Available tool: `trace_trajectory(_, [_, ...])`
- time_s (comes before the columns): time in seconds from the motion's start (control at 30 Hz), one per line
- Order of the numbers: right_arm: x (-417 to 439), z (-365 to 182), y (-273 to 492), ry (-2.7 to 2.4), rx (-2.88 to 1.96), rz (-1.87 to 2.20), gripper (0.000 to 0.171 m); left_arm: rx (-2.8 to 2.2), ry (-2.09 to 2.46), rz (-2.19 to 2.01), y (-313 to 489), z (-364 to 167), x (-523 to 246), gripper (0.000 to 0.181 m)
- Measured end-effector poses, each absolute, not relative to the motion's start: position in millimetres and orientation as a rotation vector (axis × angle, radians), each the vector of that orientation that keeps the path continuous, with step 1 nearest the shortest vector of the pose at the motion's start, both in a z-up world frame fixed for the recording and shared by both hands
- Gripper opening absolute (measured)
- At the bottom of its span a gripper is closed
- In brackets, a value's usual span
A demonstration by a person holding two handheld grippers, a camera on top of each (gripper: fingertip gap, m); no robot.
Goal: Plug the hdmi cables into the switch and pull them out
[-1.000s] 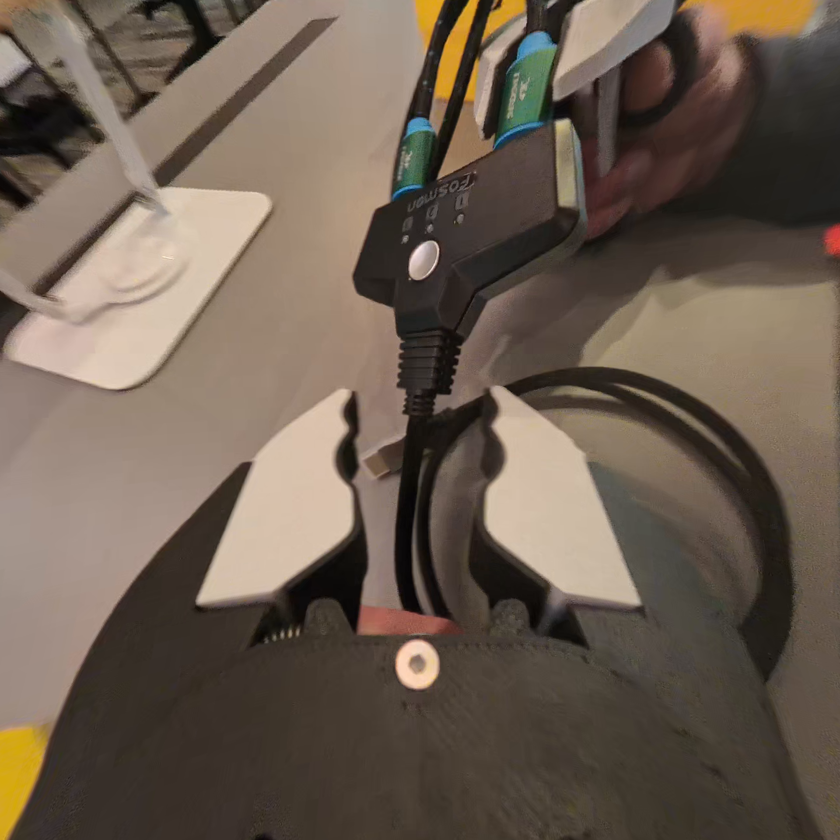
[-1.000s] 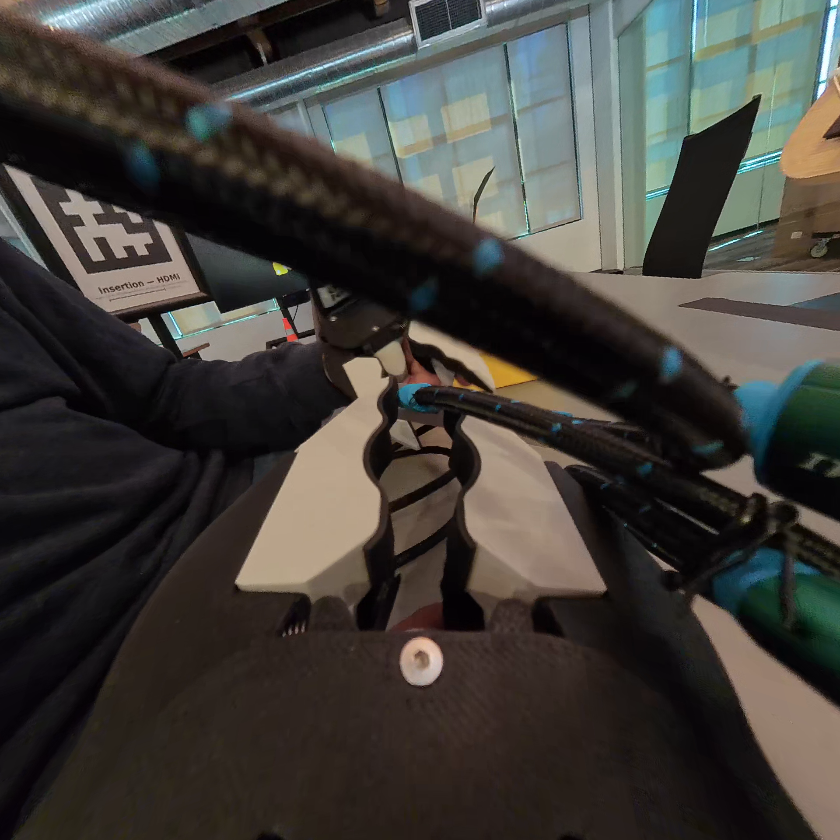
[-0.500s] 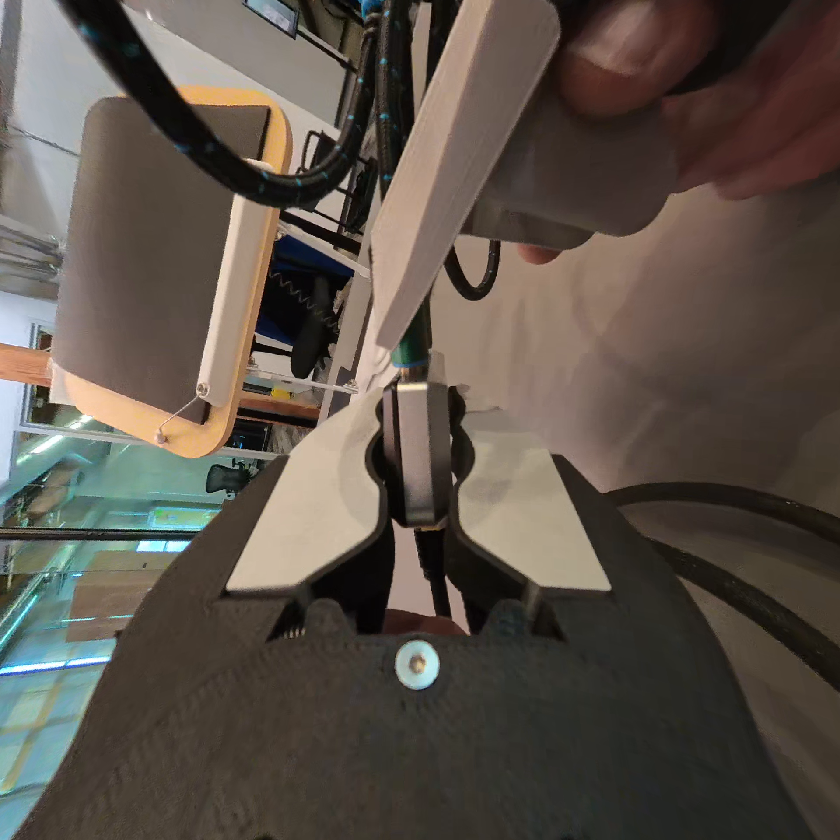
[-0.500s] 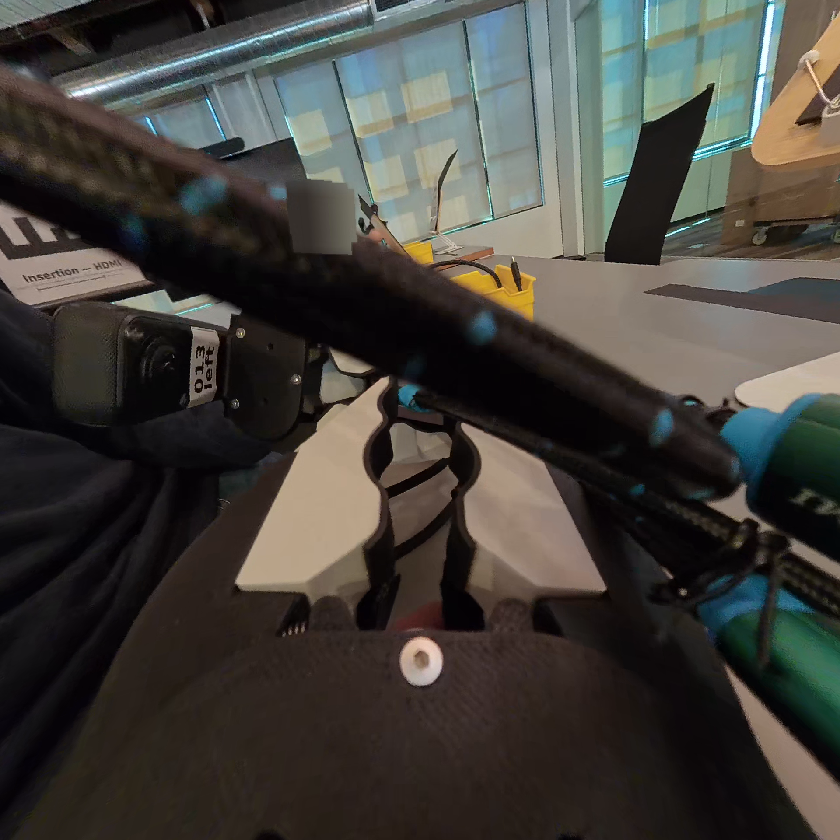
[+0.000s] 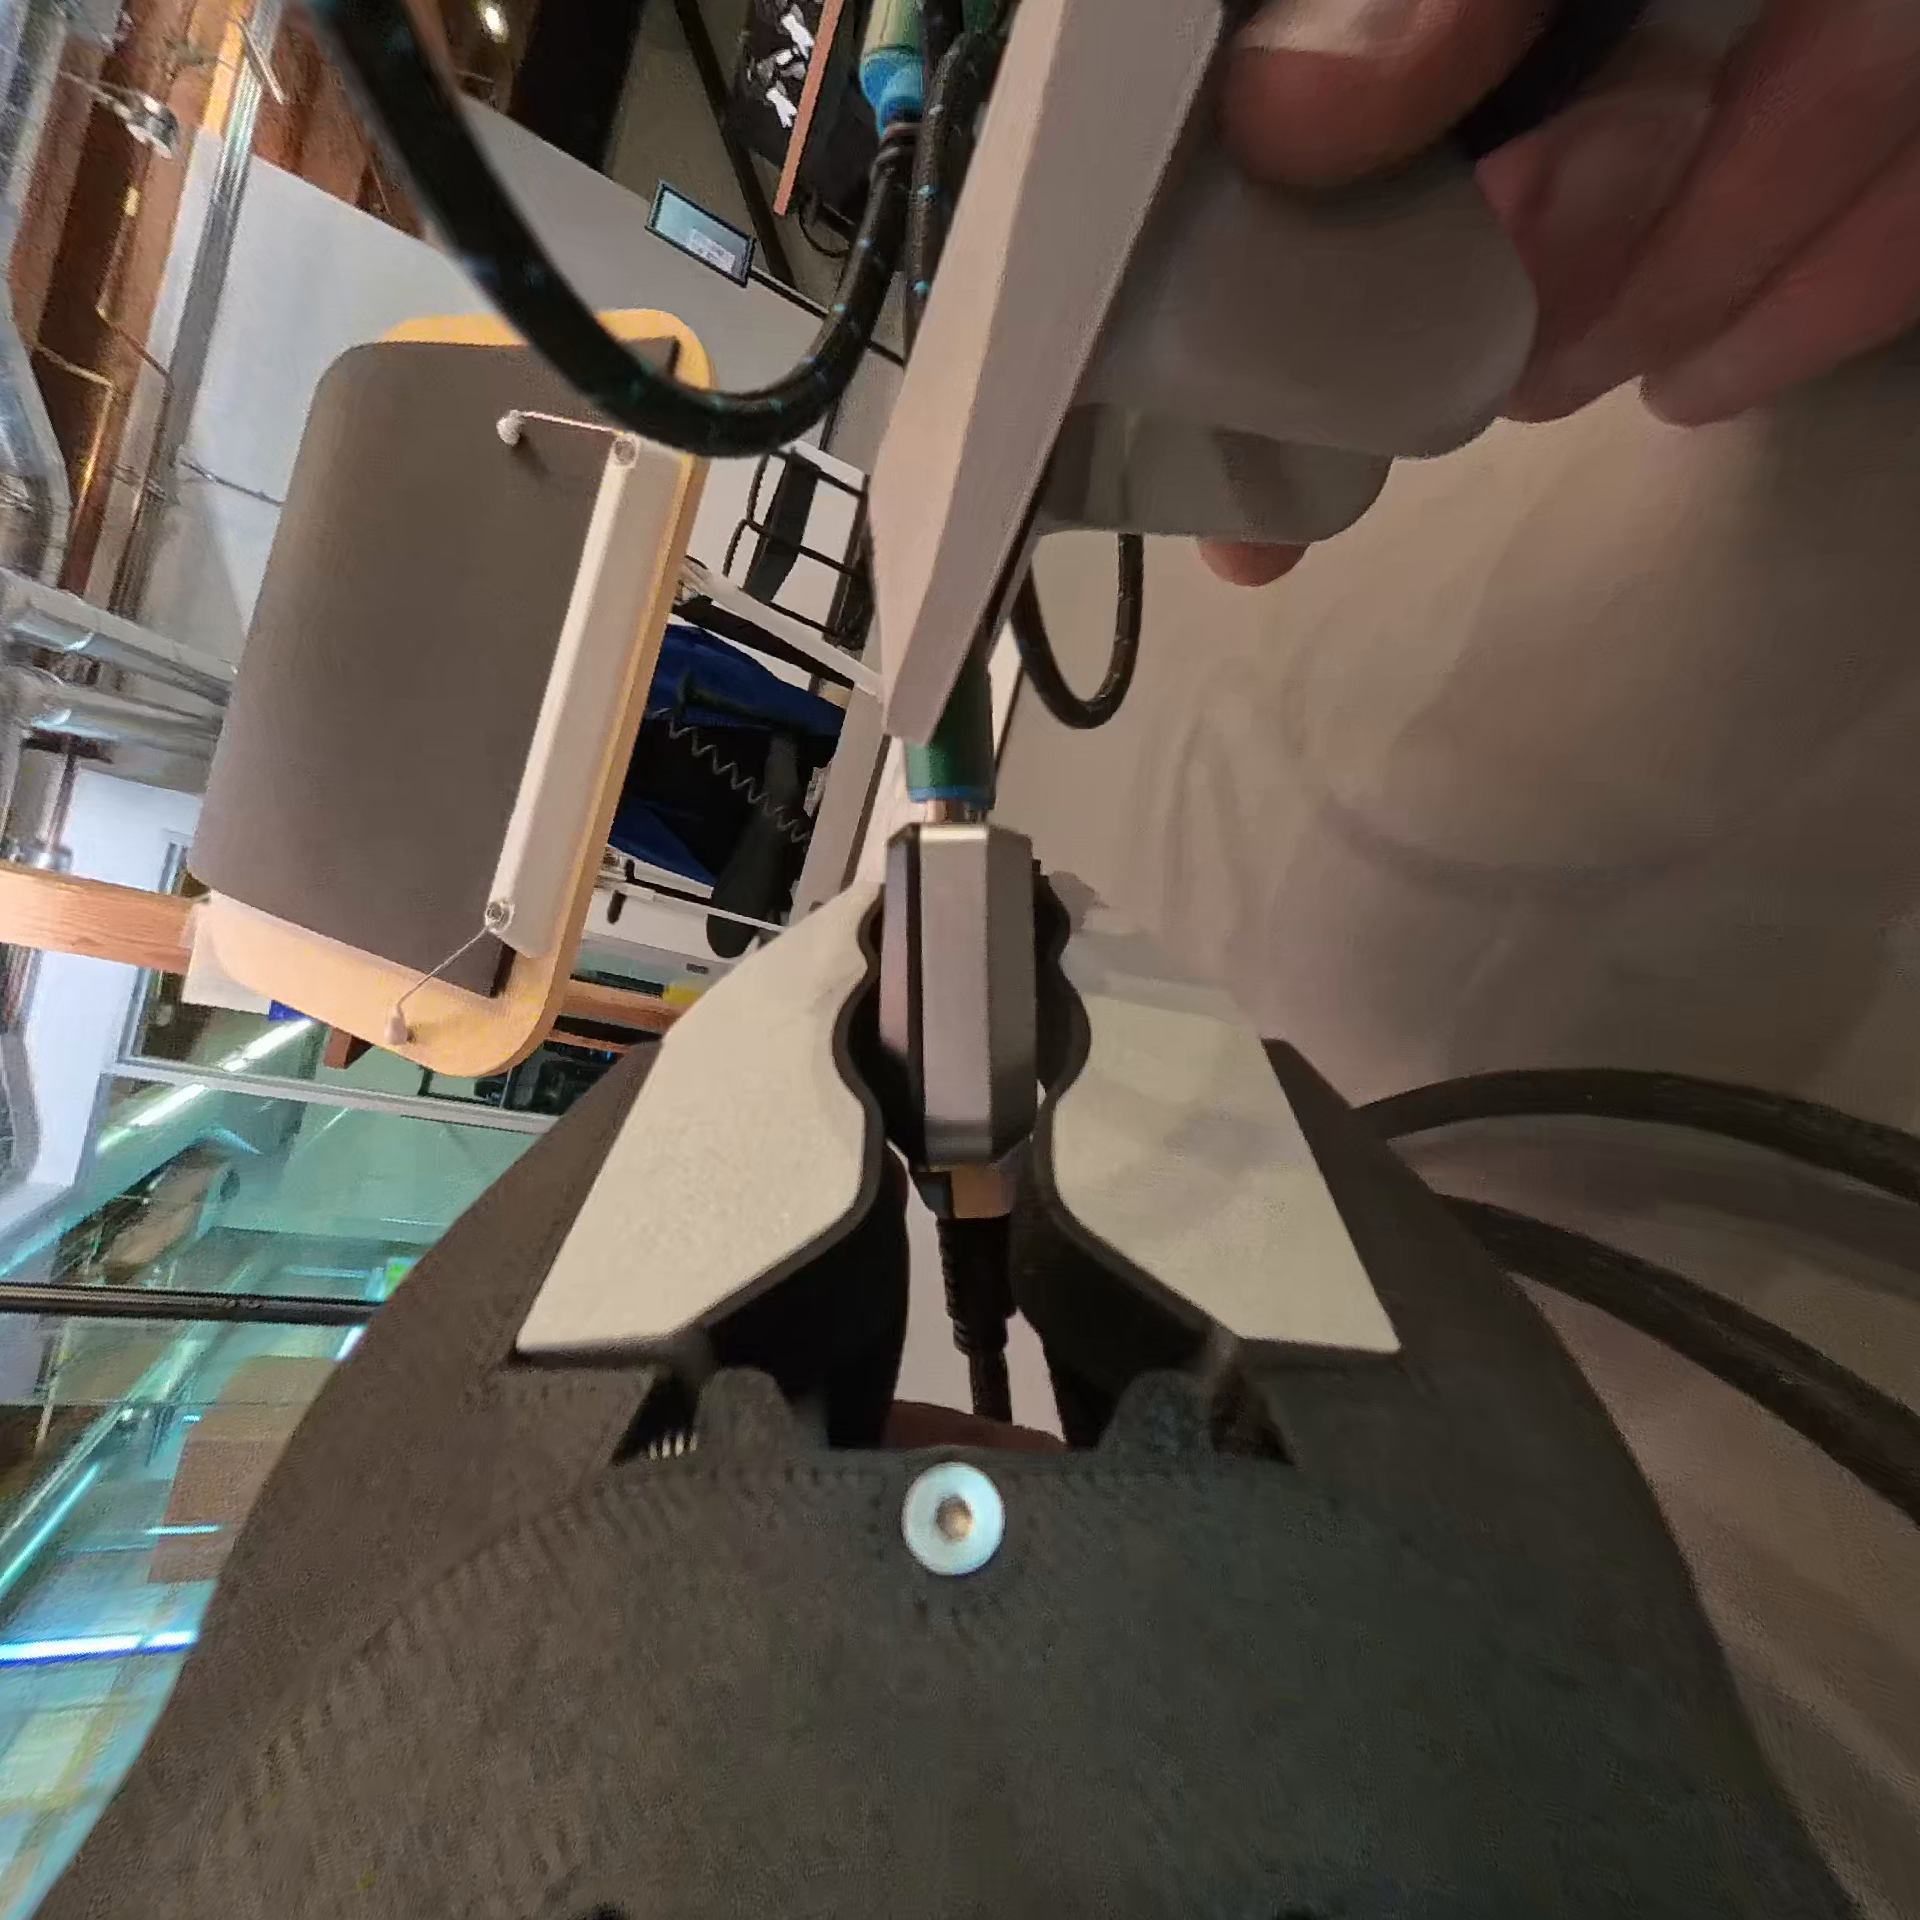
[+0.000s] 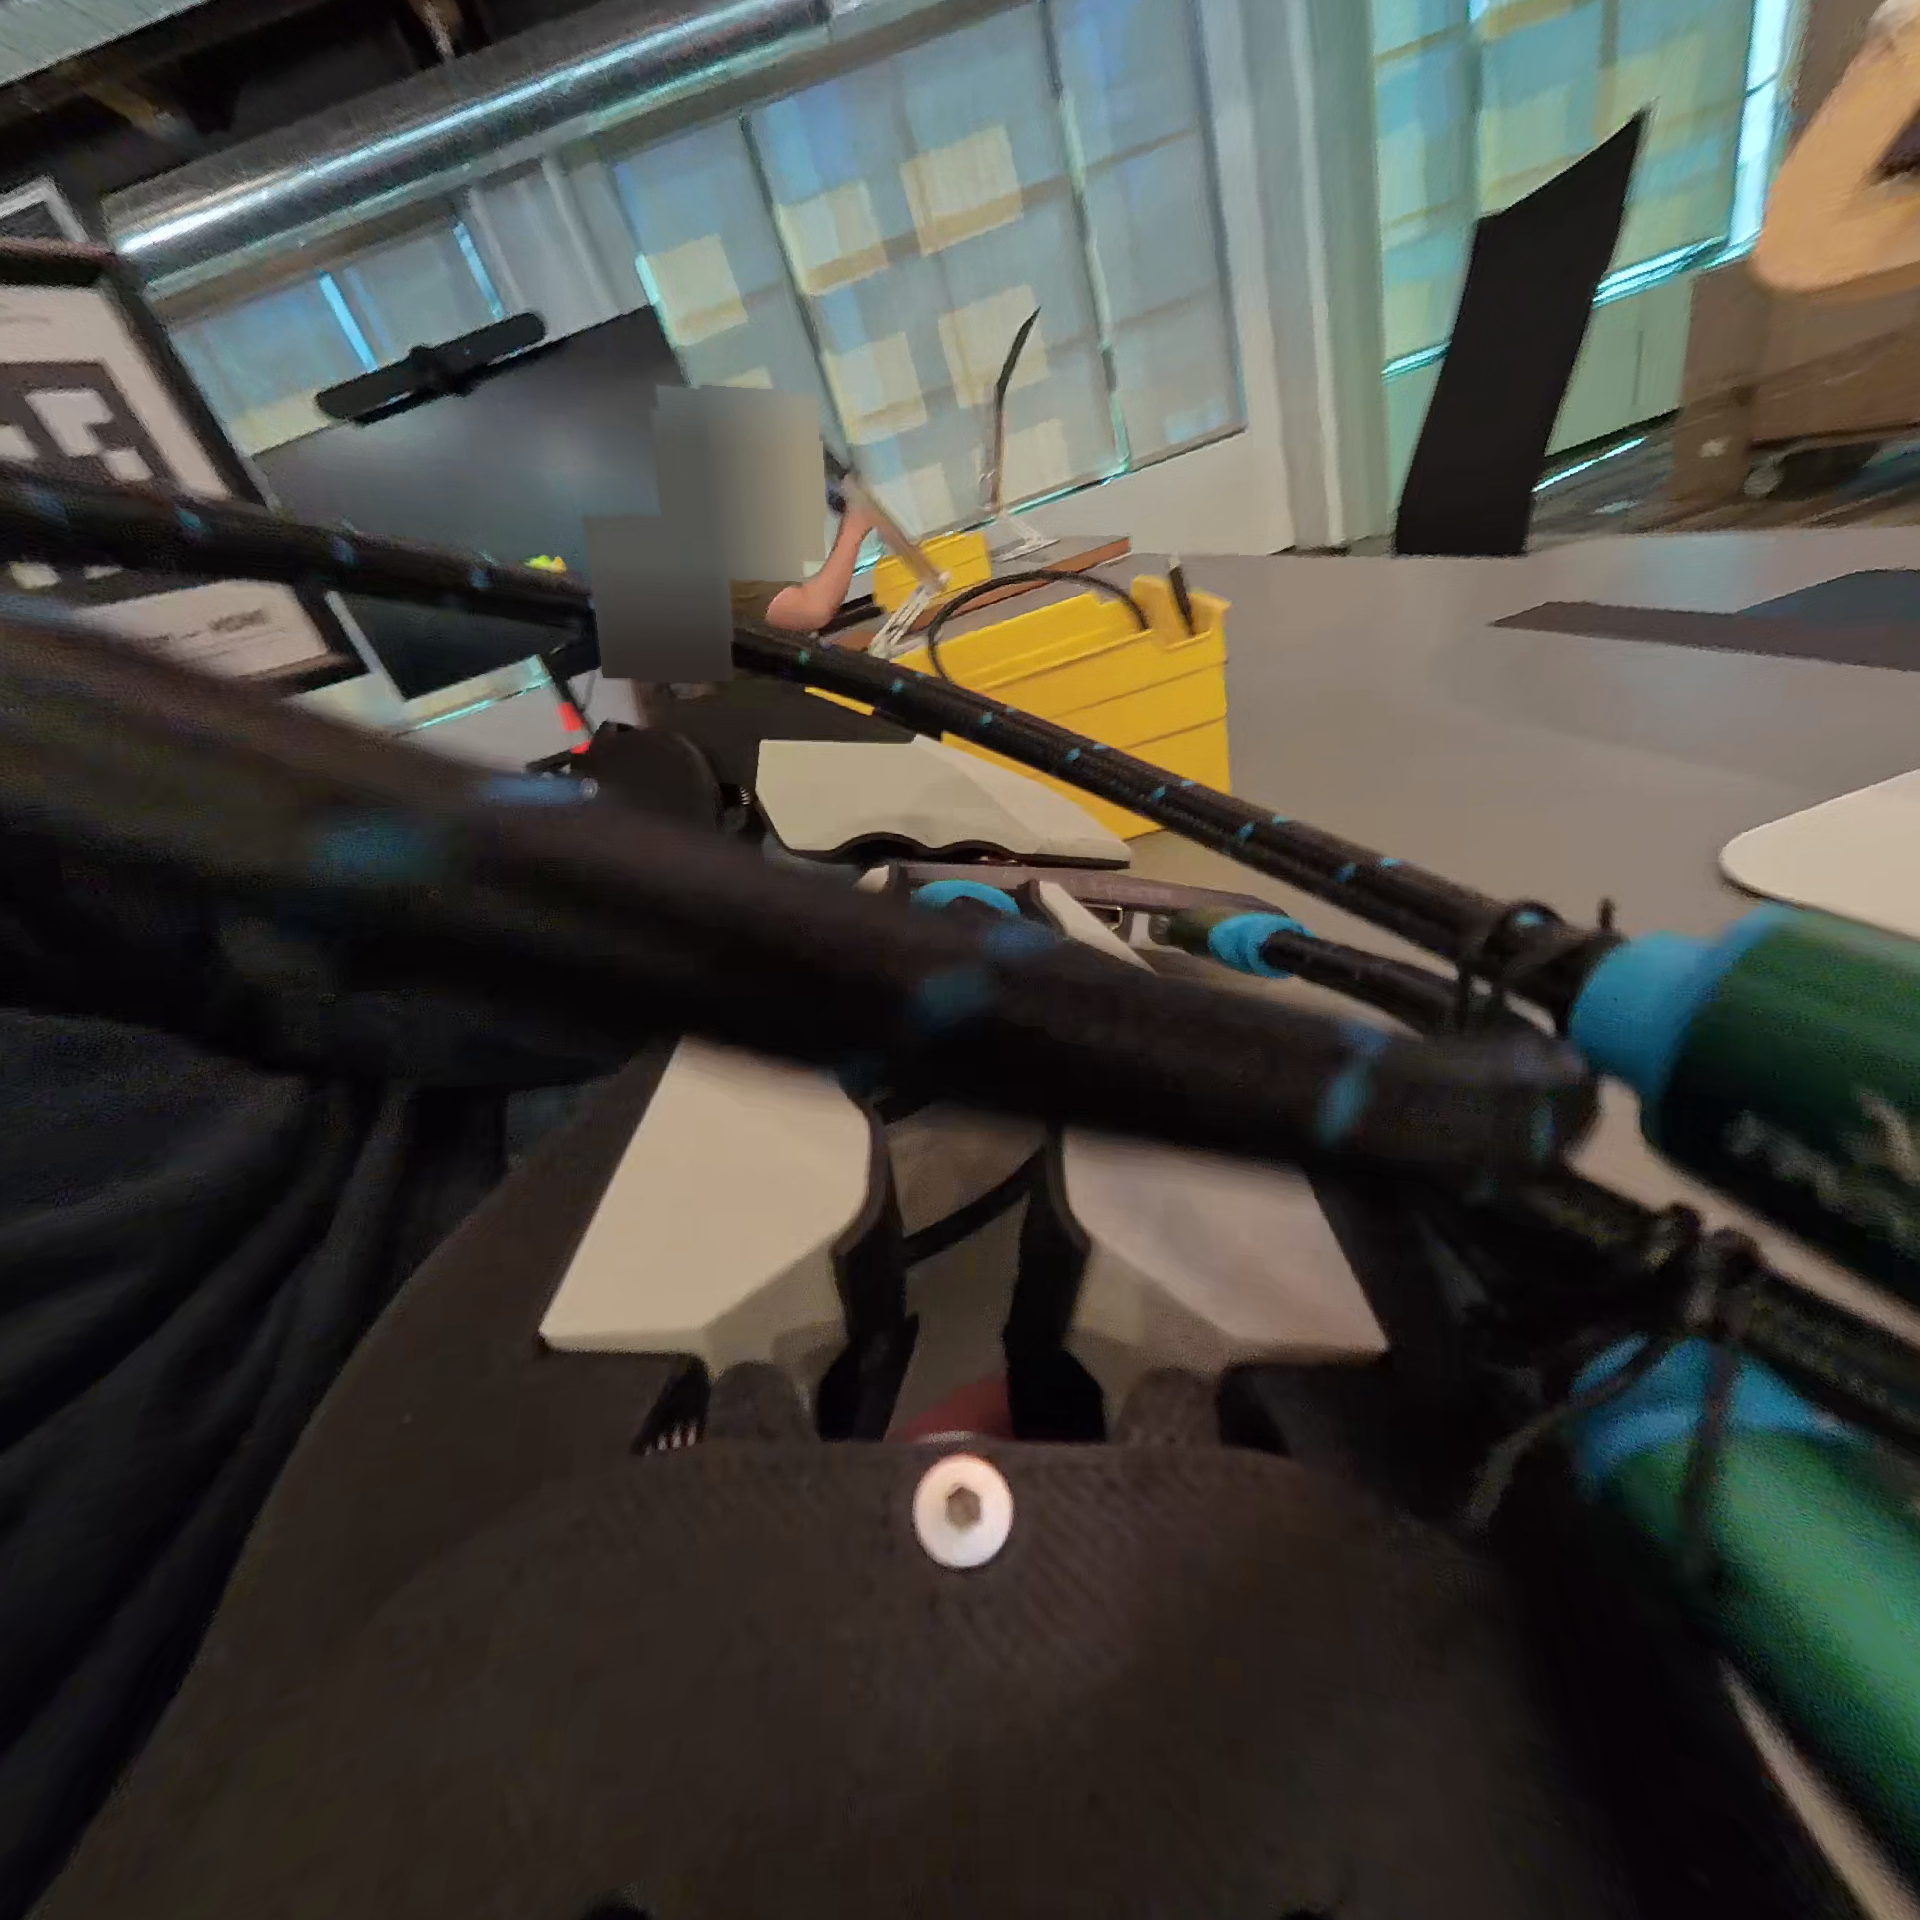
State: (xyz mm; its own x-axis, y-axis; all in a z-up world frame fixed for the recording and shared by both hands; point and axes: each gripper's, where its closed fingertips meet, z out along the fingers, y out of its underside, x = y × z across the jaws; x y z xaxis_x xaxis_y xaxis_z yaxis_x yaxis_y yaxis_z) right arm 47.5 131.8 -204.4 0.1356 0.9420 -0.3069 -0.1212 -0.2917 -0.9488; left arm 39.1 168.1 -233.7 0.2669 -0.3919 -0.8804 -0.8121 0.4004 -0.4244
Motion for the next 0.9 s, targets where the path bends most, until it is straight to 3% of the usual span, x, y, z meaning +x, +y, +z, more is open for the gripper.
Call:
trace_trajectory(0.03, [56.6, -198.8, 140.8, -0.773, -1.407, 1.335, 0.018, -1.224, 1.326, 0.419, 170.9, -233.5, 36.7, 0.022])
trace_trajectory(0.1, [107.1, -184.6, 169.7, -0.505, -1.368, 1.329, 0.018, -1.371, 1.204, 0.469, 193.8, -240.4, -5.7, 0.022])
trace_trajectory(0.17, [113.6, -182.6, 166.9, -0.563, -1.367, 1.280, 0.018, -1.435, 1.139, 0.472, 203.9, -241.5, -36.9, 0.021])
trace_trajectory(0.33, [55.2, -214.2, 147.0, -0.843, -1.492, 1.175, 0.018, -1.406, 1.157, 0.403, 201.2, -239.2, -11.3, 0.022])
trace_trajectory(0.9, [58.7, -225.8, 141.2, -0.833, -1.627, 1.238, 0.022, -1.402, 1.149, 0.313, 193.8, -234.6, -16.5, 0.022])
